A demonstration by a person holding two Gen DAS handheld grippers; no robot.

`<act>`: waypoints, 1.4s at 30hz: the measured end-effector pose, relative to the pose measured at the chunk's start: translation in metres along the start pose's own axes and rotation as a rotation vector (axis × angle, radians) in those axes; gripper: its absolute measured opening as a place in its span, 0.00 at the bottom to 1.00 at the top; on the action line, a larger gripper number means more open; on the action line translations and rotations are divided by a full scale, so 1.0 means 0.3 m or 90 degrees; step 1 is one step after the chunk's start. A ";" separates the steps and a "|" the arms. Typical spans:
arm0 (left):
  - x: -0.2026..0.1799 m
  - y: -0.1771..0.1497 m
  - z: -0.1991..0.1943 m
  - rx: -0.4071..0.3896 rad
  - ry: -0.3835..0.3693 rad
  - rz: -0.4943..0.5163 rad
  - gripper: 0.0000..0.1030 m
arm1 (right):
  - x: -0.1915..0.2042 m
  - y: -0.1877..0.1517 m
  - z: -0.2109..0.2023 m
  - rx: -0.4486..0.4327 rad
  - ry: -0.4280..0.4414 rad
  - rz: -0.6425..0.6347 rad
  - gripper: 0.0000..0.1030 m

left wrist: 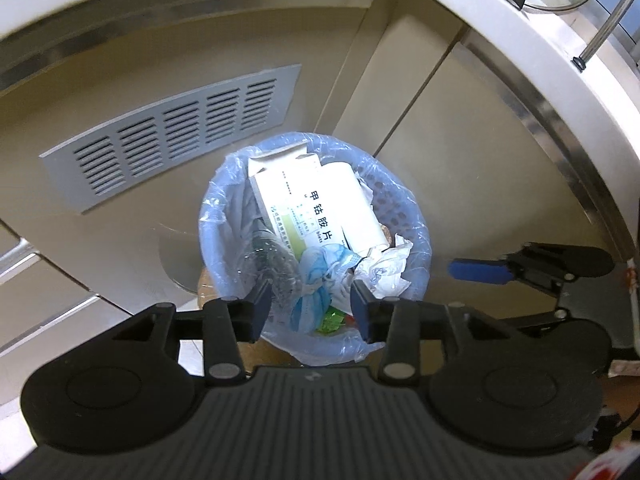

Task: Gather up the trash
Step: 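Raise both open grippers away from the wastebasket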

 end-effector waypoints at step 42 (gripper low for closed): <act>0.136 -0.104 -0.697 -0.176 0.002 0.180 1.00 | 0.471 -0.101 -0.629 -0.228 -0.147 0.398 0.89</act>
Point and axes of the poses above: each gripper's, at about its wrist camera, not at the fingertips, and z roughly the way its jaws point, x to its left, y to its top, the point moved 7 cm from there along z, roughly the way its jaws point, and after that the axes turned 12 degrees about x, right-handed, at the moved point
